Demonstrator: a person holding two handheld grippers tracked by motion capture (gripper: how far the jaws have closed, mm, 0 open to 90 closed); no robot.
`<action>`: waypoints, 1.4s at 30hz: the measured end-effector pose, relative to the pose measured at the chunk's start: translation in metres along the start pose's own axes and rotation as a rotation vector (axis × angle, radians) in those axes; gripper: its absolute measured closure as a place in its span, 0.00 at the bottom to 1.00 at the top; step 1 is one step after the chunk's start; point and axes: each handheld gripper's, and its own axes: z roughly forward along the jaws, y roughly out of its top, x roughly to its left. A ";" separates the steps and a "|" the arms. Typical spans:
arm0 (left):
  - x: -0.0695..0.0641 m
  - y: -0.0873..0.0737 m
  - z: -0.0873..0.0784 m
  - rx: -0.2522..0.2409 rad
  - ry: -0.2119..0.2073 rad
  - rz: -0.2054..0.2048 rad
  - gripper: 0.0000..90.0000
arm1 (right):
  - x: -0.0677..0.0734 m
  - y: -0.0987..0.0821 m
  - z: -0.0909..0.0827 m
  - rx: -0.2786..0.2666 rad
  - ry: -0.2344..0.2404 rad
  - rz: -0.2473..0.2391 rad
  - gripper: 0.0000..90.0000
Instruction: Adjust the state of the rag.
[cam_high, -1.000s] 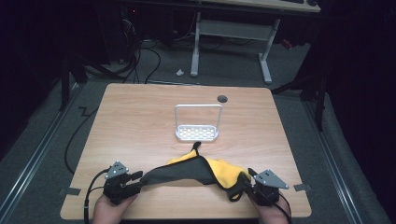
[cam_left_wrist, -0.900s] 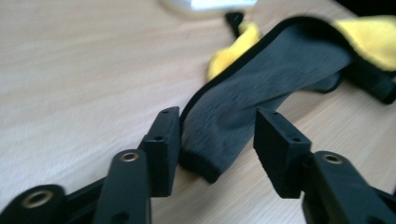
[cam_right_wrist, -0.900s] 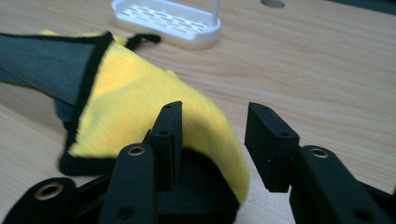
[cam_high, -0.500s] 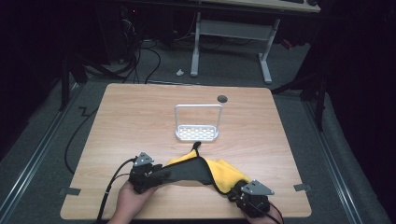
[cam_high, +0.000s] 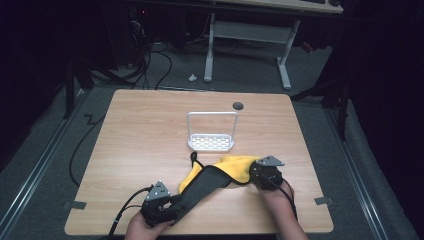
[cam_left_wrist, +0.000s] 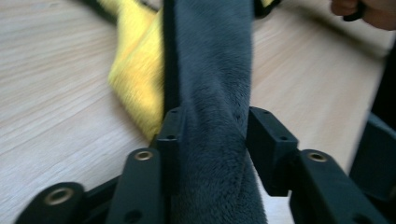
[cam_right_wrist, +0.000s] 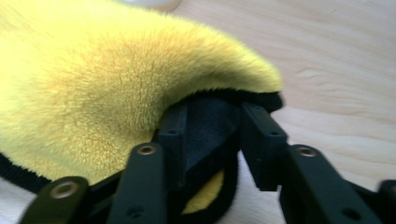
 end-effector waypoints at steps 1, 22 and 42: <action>0.001 0.004 -0.005 -0.019 -0.005 -0.001 0.60 | -0.002 0.001 -0.008 -0.022 0.004 0.016 0.67; 0.047 0.050 0.062 0.074 0.077 -0.111 0.89 | 0.054 -0.009 -0.016 -0.025 0.060 -0.128 0.95; 0.064 0.022 -0.022 -0.057 0.204 -0.159 0.58 | 0.025 -0.071 -0.101 -0.037 0.131 -0.061 0.72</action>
